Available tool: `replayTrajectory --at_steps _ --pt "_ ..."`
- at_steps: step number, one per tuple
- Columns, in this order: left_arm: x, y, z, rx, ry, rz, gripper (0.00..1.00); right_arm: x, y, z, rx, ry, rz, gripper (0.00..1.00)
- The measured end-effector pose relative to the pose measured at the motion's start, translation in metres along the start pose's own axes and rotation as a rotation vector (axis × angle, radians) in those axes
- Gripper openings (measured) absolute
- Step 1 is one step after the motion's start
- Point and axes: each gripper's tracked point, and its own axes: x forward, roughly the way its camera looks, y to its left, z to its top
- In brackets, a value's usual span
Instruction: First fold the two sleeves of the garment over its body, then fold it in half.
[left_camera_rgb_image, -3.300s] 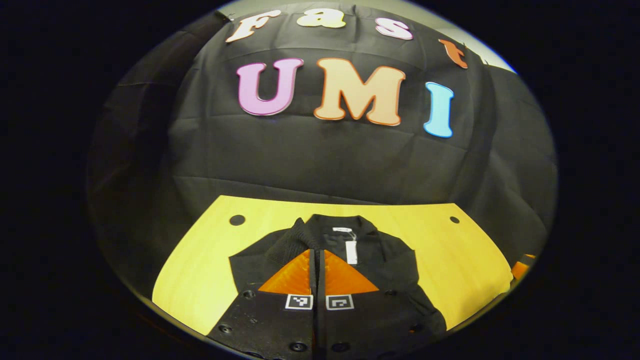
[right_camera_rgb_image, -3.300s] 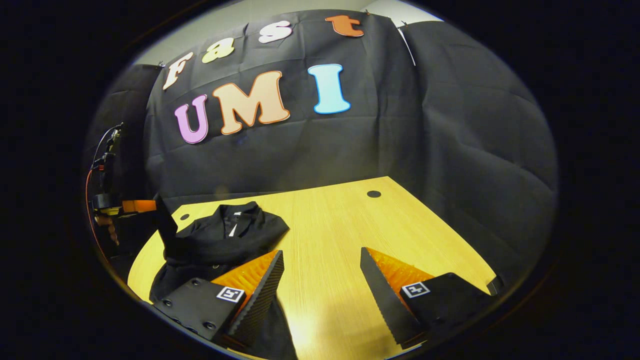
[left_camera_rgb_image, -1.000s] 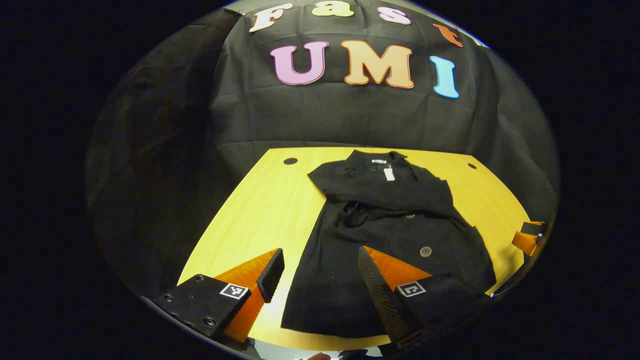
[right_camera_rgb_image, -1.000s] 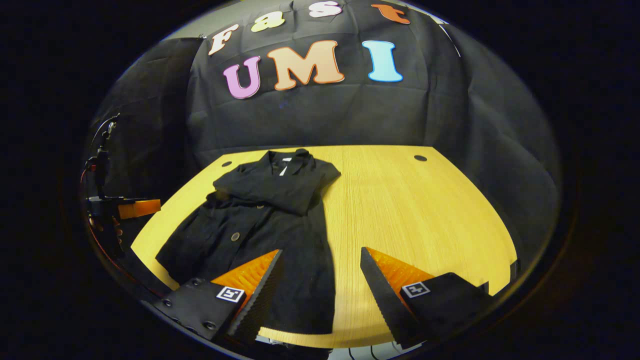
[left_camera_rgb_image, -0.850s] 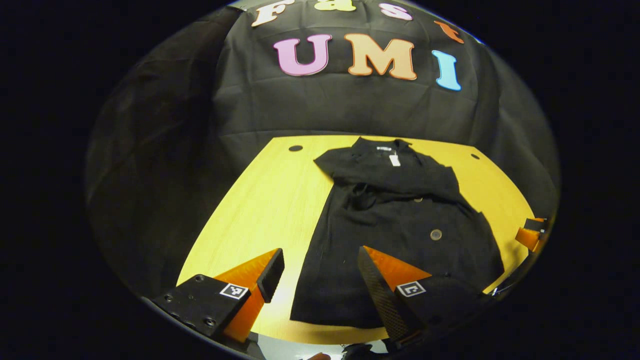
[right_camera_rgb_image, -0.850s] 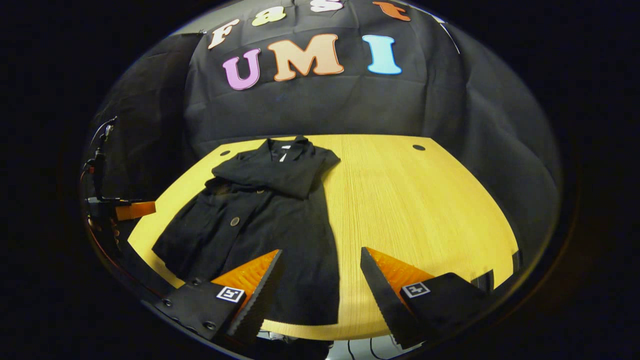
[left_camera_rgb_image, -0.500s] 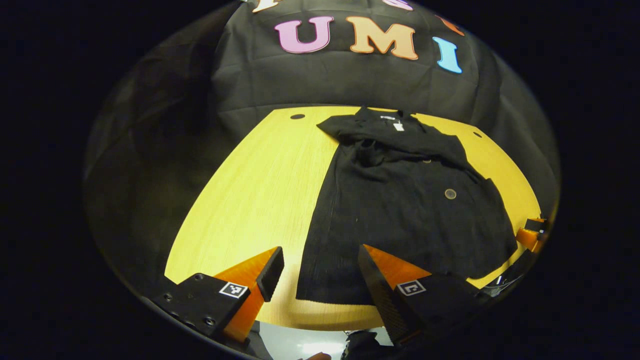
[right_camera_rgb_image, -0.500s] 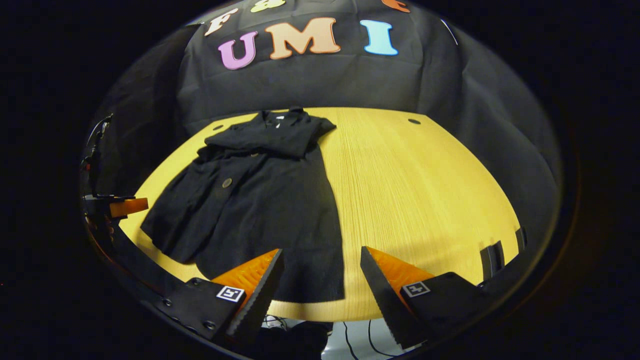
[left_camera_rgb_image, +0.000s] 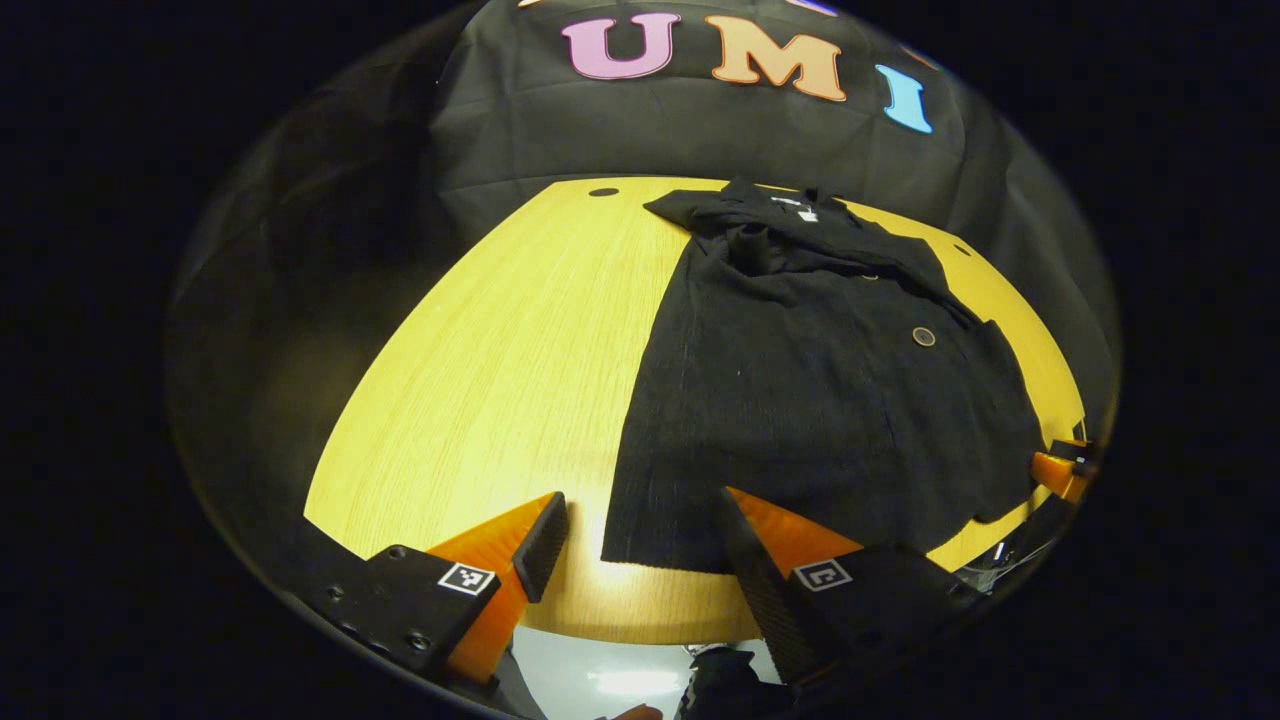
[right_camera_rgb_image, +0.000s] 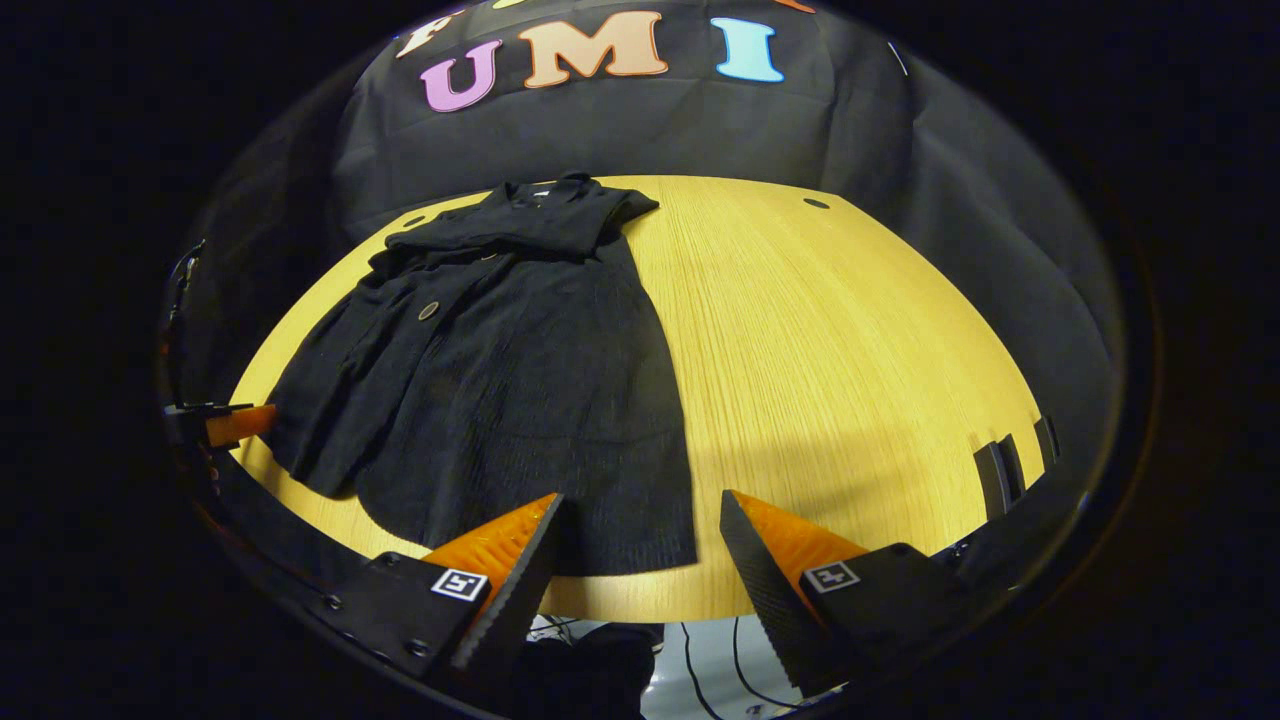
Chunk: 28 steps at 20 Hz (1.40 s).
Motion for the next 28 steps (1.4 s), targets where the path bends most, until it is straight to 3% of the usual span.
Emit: replayTrajectory --at_steps 4,5,6,7,8,9,11,12,14,21,28 --pt "-0.001 -0.006 0.0 0.041 -0.031 -0.038 0.91 0.0 0.012 0.002 -0.021 0.008 0.026 0.89" --pt "0.001 -0.011 0.0 0.053 -0.038 -0.06 0.88 0.0 0.016 0.0 -0.033 0.008 0.042 0.7" --pt "0.001 -0.014 0.0 0.064 -0.039 -0.07 0.79 0.001 0.022 0.0 -0.046 0.003 0.058 0.63" --pt "0.003 -0.017 0.0 0.07 -0.036 -0.079 0.7 0.002 0.026 0.0 -0.054 -0.004 0.073 0.41" --pt "0.003 -0.022 0.0 0.07 -0.032 -0.098 0.58 0.003 0.029 -0.001 -0.056 -0.011 0.078 0.31" --pt "0.004 -0.028 0.001 0.054 -0.03 -0.116 0.5 0.002 0.028 -0.003 -0.055 -0.016 0.073 0.15" --pt "0.002 -0.028 0.001 0.004 -0.035 -0.113 0.1 0.003 0.029 -0.003 -0.05 -0.012 0.084 0.07" --pt "0.004 -0.031 0.0 -0.005 -0.034 -0.111 0.02 0.001 0.029 -0.002 -0.049 -0.011 0.097 0.06" --pt "0.005 -0.031 0.001 -0.023 -0.027 -0.107 0.0 0.003 0.029 0.0 -0.059 0.006 0.115 0.03" --pt "-0.004 -0.037 0.02 -0.107 -0.008 -0.078 0.0 -0.007 0.027 0.017 -0.111 -0.016 0.205 0.03" --pt "-0.027 -0.056 0.09 -0.134 -0.136 -0.06 0.0 -0.031 0.034 0.086 -0.154 -0.181 0.324 0.03"
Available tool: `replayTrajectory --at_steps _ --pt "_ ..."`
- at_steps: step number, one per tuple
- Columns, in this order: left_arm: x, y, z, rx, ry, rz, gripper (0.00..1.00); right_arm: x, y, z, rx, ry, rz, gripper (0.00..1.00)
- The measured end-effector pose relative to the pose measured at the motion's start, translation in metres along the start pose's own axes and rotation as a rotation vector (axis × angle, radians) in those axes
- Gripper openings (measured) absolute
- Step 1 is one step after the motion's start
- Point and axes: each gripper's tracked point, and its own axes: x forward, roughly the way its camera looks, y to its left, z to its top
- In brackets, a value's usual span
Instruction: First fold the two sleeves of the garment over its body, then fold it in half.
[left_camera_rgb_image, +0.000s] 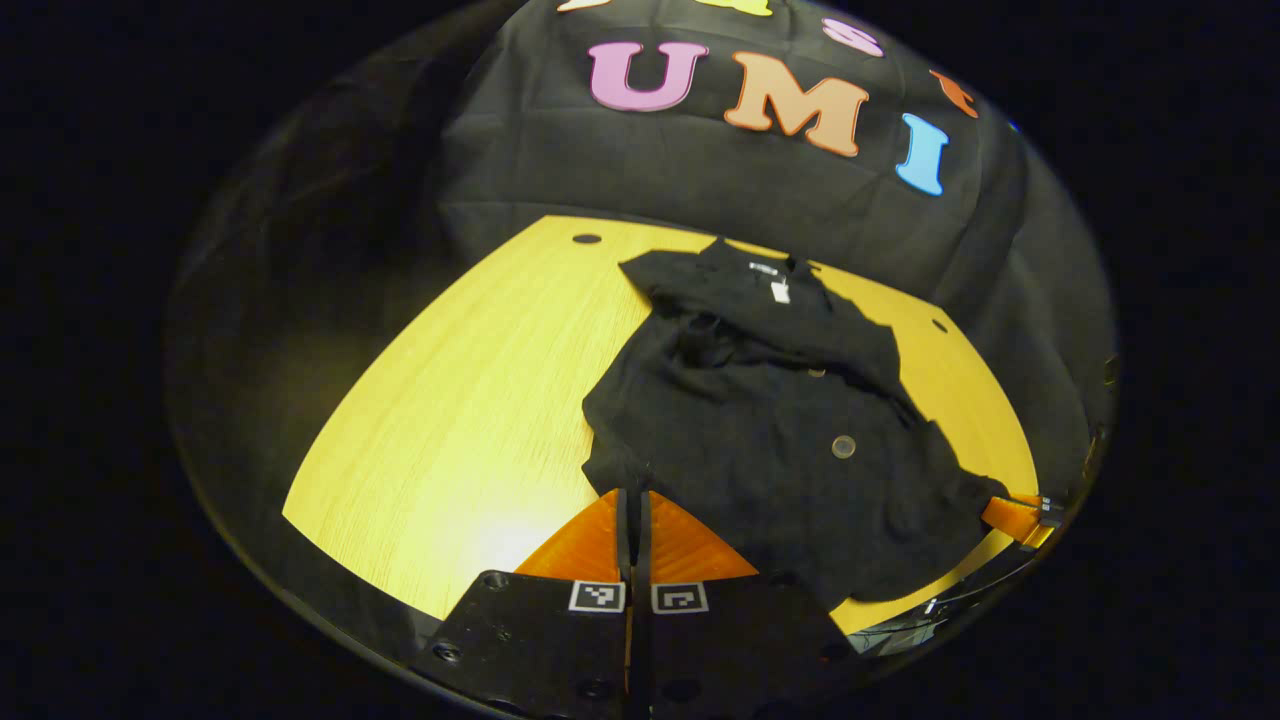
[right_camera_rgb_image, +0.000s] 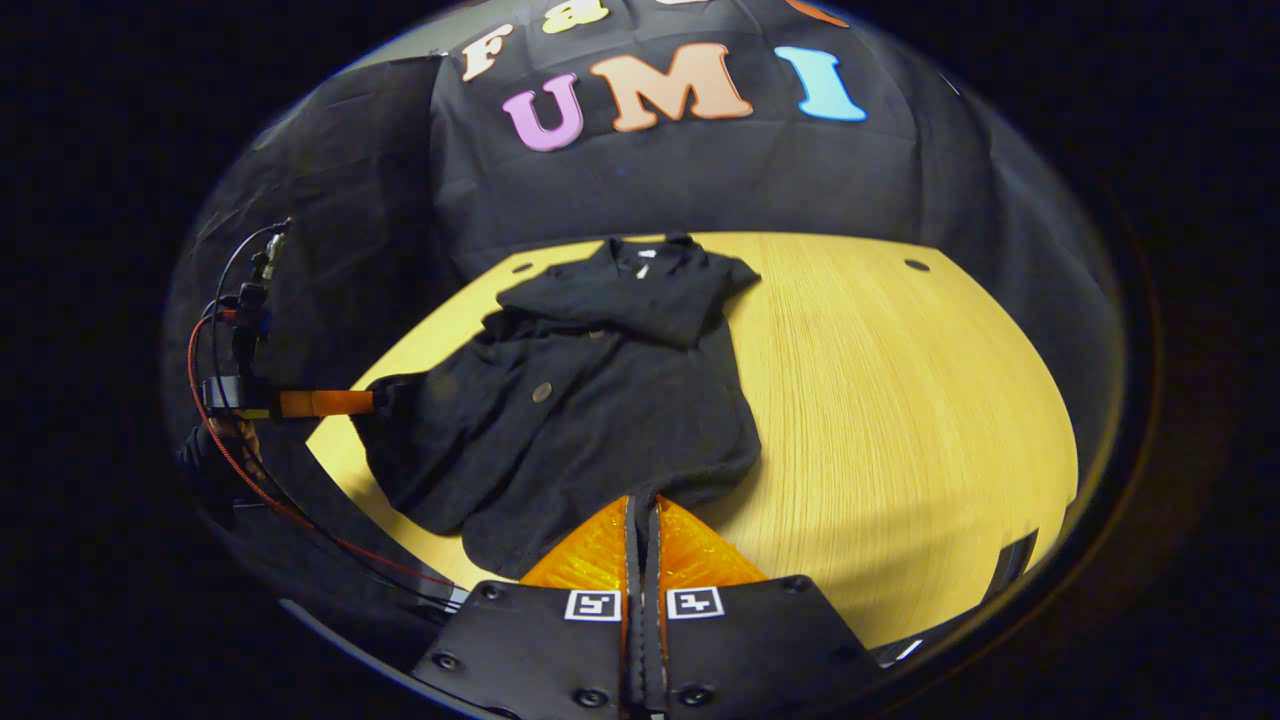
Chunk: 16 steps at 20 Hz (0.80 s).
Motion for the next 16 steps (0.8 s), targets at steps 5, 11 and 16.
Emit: replayTrajectory --at_steps 5,11,16 --pt "0.0 -0.019 0.049 0.0 -0.074 -0.036 0.0 -0.001 0.004 0.049 -0.002 -0.092 0.025 0.03" --pt "0.013 -0.024 0.103 0.013 -0.124 -0.079 0.0 0.005 0.004 0.107 0.021 -0.177 -0.001 0.03" --pt "0.037 -0.017 0.138 0.069 -0.139 -0.083 0.0 0.018 -0.004 0.151 0.028 -0.228 -0.046 0.06"
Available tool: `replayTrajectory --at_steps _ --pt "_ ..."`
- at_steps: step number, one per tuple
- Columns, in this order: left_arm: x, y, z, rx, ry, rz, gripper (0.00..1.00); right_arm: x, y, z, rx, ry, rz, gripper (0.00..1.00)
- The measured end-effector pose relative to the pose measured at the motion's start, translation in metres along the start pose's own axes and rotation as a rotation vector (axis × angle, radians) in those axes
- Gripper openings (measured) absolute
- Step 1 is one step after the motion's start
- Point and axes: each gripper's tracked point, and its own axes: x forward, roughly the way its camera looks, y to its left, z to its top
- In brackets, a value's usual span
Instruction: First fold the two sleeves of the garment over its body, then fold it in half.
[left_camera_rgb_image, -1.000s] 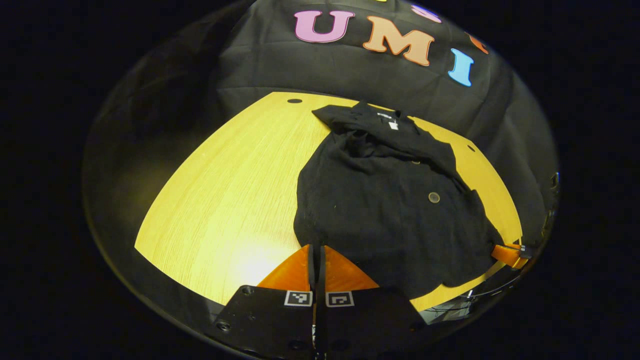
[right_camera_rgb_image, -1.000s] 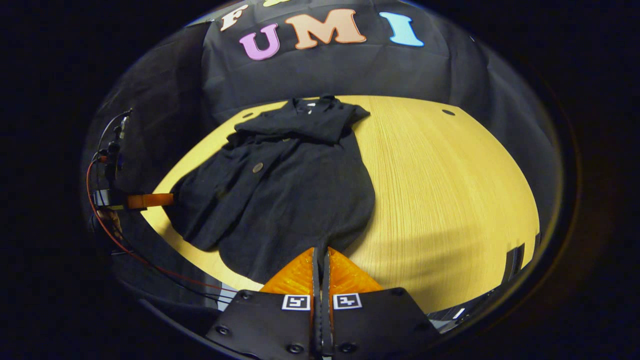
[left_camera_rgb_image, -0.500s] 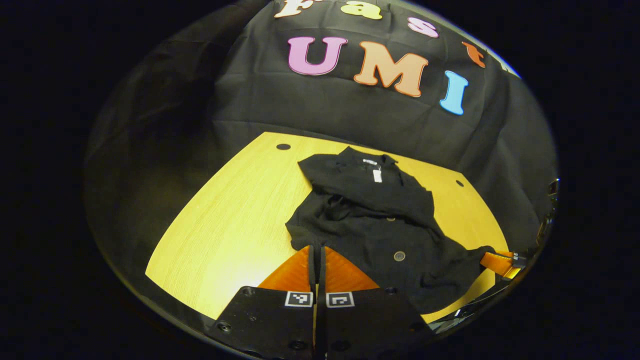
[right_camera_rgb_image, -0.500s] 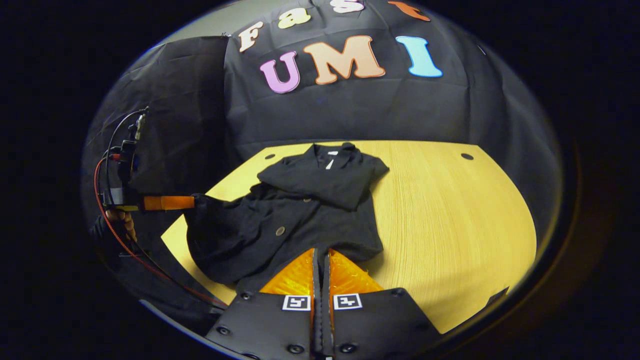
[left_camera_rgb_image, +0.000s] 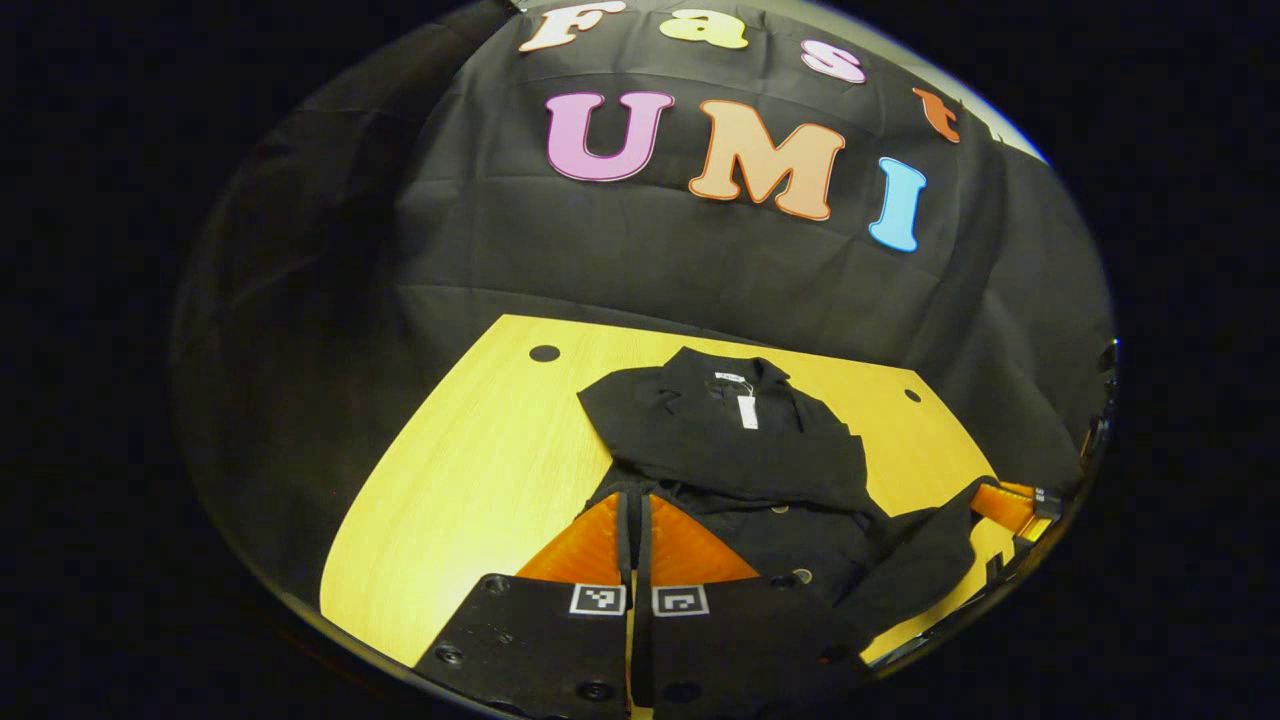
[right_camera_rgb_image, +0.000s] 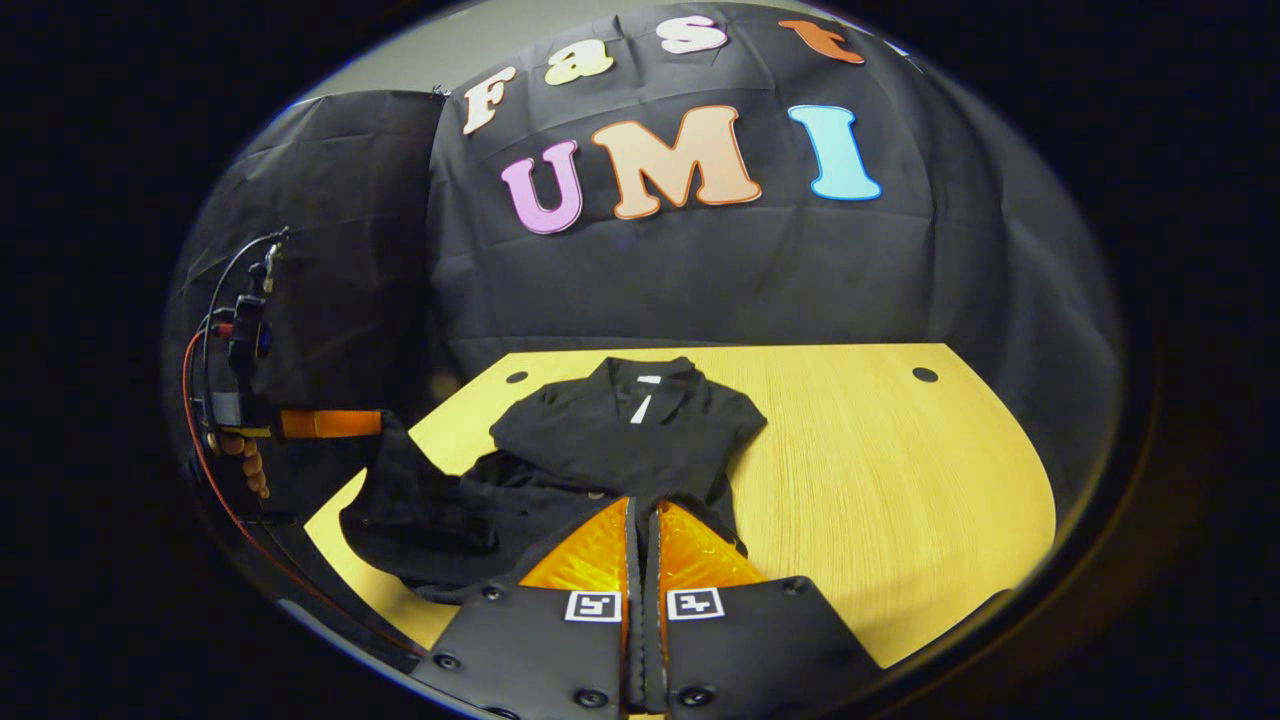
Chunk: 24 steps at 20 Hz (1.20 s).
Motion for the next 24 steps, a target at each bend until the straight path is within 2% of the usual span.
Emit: replayTrajectory --at_steps 1,8,9,10,19,20,21,22,24 --pt "0.005 0.002 0.006 0.003 -0.003 -0.003 0.0 0.006 -0.002 0.01 0.003 -0.013 -0.011 0.03" --pt "0.05 0.019 0.061 -0.013 -0.071 -0.014 0.0 0.055 -0.008 0.072 -0.006 -0.08 -0.069 0.03" --pt "0.058 0.022 0.066 -0.015 -0.073 -0.017 0.0 0.063 -0.01 0.081 -0.009 -0.087 -0.077 0.0" --pt "0.068 0.025 0.071 -0.017 -0.078 -0.018 0.0 0.072 -0.012 0.088 -0.011 -0.091 -0.089 0.02" --pt "0.154 0.038 0.097 -0.011 -0.077 -0.052 0.0 0.143 -0.045 0.125 0.016 -0.089 -0.219 0.02" --pt "0.164 0.044 0.102 0.004 -0.09 -0.026 0.0 0.151 -0.052 0.129 0.02 -0.101 -0.25 0.02" --pt "0.172 0.056 0.111 0.032 -0.12 0.043 0.0 0.158 -0.063 0.134 0.021 -0.114 -0.294 0.06" --pt "0.176 0.066 0.123 0.068 -0.149 0.085 0.06 0.16 -0.073 0.133 0.026 -0.108 -0.351 0.14" --pt "0.178 0.053 0.134 0.099 -0.205 0.076 0.66 0.163 -0.08 0.136 0.033 -0.121 -0.394 0.69"
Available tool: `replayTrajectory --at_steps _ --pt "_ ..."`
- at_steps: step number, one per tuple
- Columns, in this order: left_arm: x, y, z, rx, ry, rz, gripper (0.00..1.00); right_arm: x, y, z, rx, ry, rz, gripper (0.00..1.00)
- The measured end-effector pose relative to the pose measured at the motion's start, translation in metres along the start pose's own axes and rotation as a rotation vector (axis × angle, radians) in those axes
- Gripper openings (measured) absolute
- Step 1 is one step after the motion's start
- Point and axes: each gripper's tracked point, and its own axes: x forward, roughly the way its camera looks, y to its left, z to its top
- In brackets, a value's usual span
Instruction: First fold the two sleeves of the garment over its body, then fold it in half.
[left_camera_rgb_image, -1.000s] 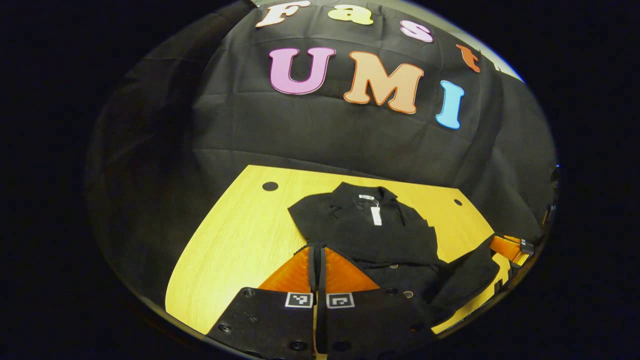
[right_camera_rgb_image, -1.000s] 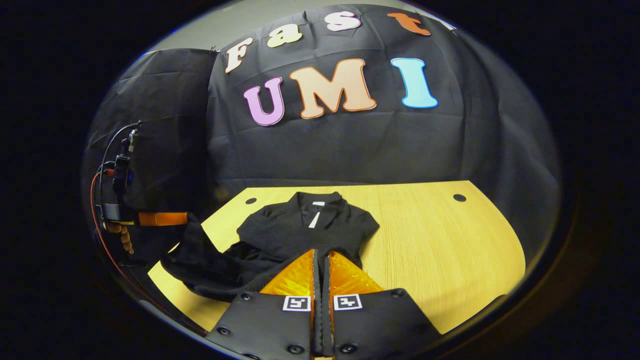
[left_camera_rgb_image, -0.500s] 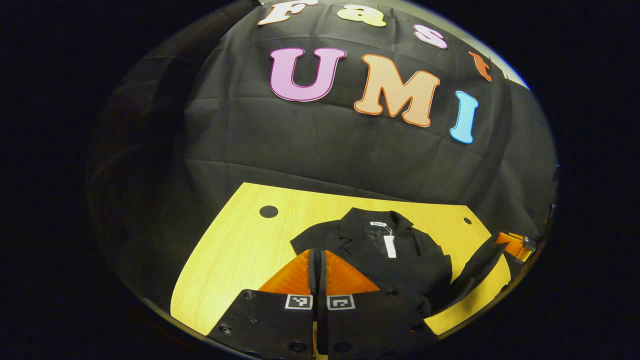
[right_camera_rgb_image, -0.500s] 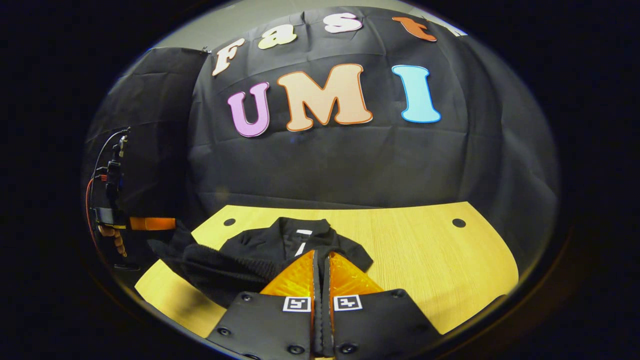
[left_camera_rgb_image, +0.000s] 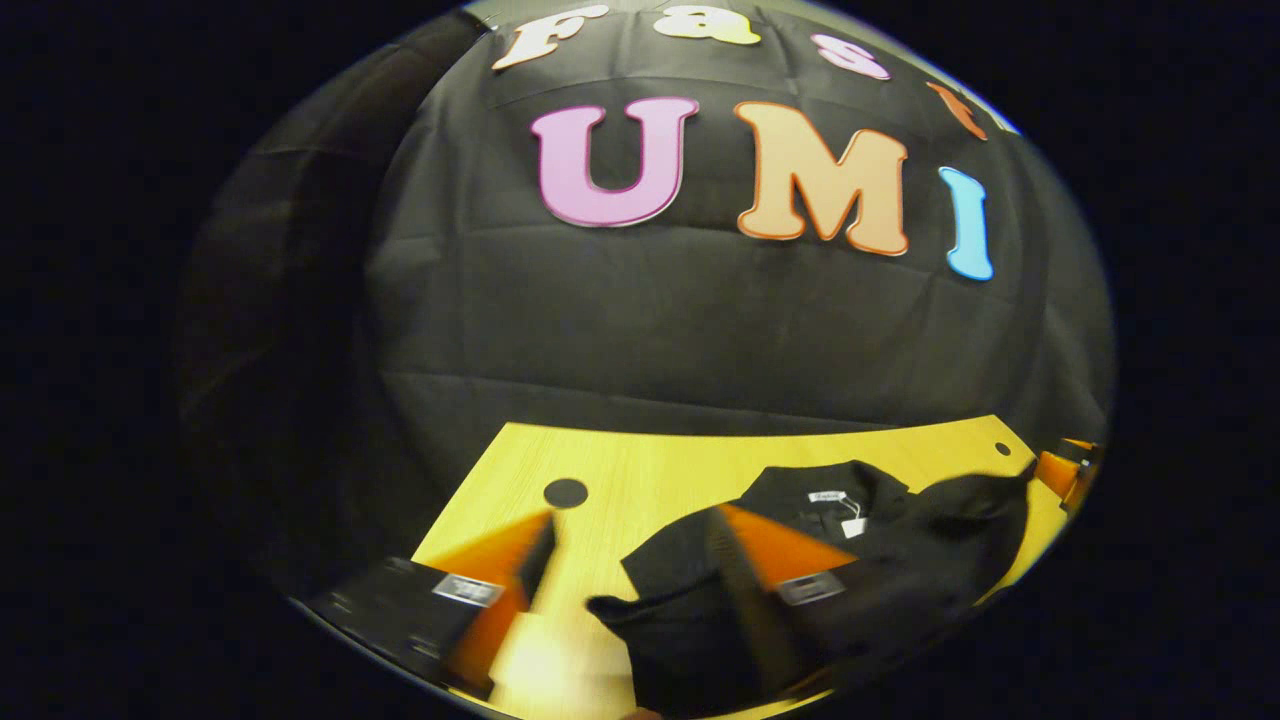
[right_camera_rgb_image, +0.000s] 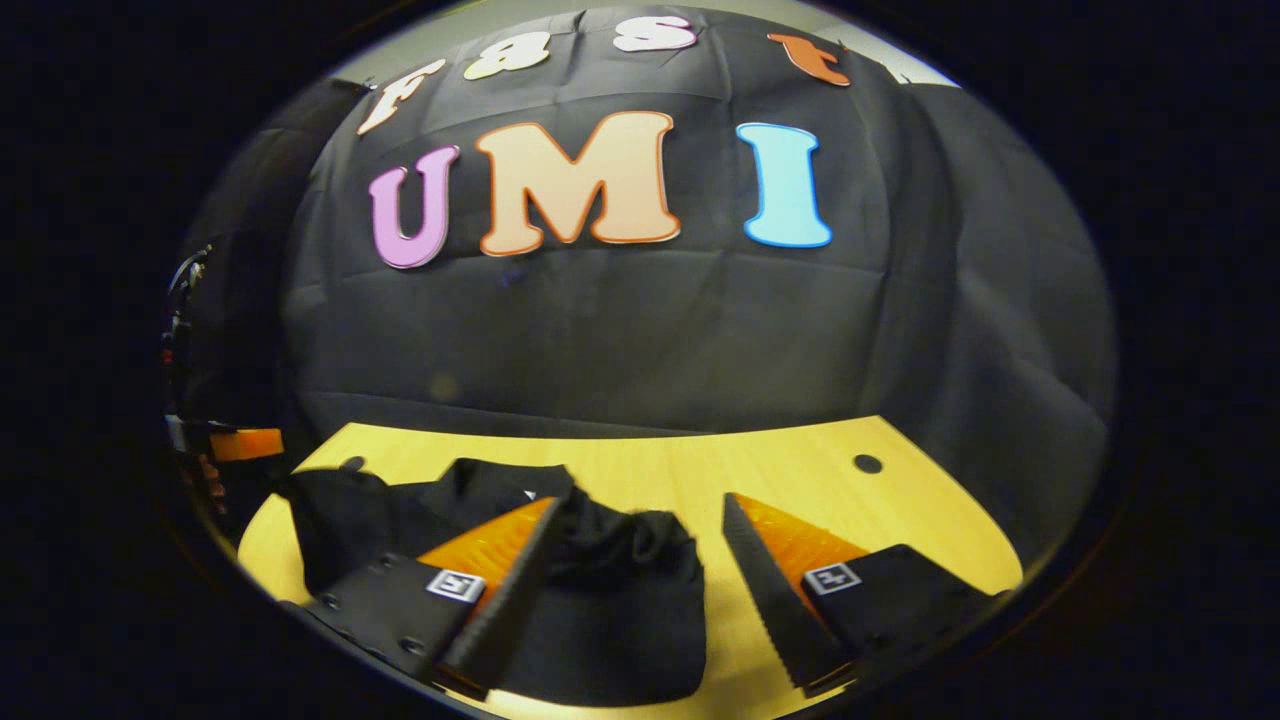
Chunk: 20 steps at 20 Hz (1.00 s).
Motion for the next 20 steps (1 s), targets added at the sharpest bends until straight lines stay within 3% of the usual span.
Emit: replayTrajectory --at_steps 1,2,5,11,14,15,20 --pt "-0.002 -0.004 0.009 0.0 -0.028 -0.015 0.96 -0.006 0.002 0.0 -0.006 -0.01 -0.008 0.96" --pt "-0.006 -0.003 0.017 -0.009 -0.055 -0.013 0.92 -0.011 0.003 0.004 -0.02 -0.023 -0.014 0.97" --pt "-0.027 -0.004 0.04 -0.002 -0.133 -0.005 0.92 -0.036 0.006 0.019 -0.04 -0.086 -0.014 0.97" --pt "-0.11 -0.016 0.084 0.019 -0.294 0.027 0.94 -0.123 0.01 0.051 -0.026 -0.254 0.058 0.93" --pt "-0.166 -0.022 0.087 0.029 -0.35 0.059 0.92 -0.175 0.005 0.05 -0.014 -0.317 0.098 0.97" --pt "-0.184 -0.025 0.087 0.036 -0.365 0.068 0.93 -0.194 0.001 0.047 -0.011 -0.334 0.11 0.94" --pt "-0.272 -0.038 0.072 0.028 -0.402 0.1 0.91 -0.28 -0.012 0.023 0.005 -0.379 0.145 0.95"
